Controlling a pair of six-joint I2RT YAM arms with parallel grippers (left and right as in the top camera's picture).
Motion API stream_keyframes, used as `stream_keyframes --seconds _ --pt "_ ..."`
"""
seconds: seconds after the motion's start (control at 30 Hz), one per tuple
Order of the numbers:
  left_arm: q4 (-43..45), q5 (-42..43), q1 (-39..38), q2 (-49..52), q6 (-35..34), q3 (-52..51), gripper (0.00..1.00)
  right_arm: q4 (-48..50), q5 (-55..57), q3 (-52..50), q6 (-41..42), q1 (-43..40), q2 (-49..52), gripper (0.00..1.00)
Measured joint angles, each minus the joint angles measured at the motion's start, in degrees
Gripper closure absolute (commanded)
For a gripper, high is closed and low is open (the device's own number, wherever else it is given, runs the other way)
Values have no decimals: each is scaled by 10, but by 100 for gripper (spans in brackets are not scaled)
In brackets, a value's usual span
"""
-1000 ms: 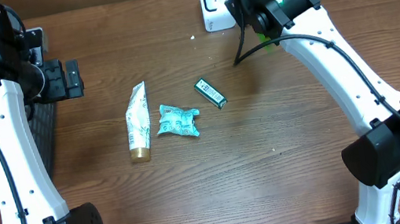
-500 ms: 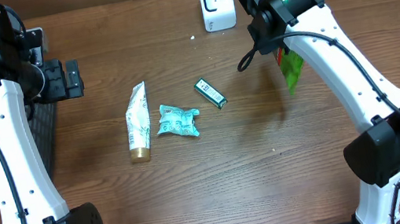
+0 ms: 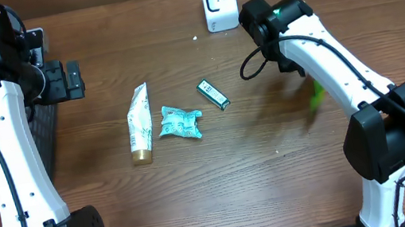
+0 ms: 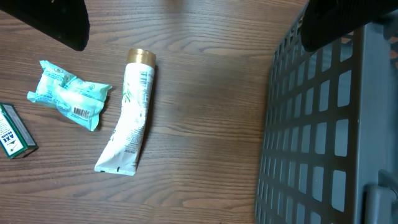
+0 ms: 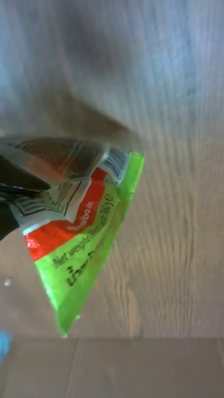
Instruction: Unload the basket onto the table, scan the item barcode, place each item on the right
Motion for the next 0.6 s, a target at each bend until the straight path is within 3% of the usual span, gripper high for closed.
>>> stream_keyframes --seconds 0.17,0.4,0.5,0.6 --pt "0 0 0 0 0 0 0 97 -8 -77 7 0 0 96" --pt "0 0 0 0 0 0 0 160 -14 -132 -5 4 1 95" --pt "0 0 0 0 0 0 0 203 -44 -132 -37 13 1 86" --pt "0 0 0 0 0 0 0 250 -139 -132 -83 32 1 54"
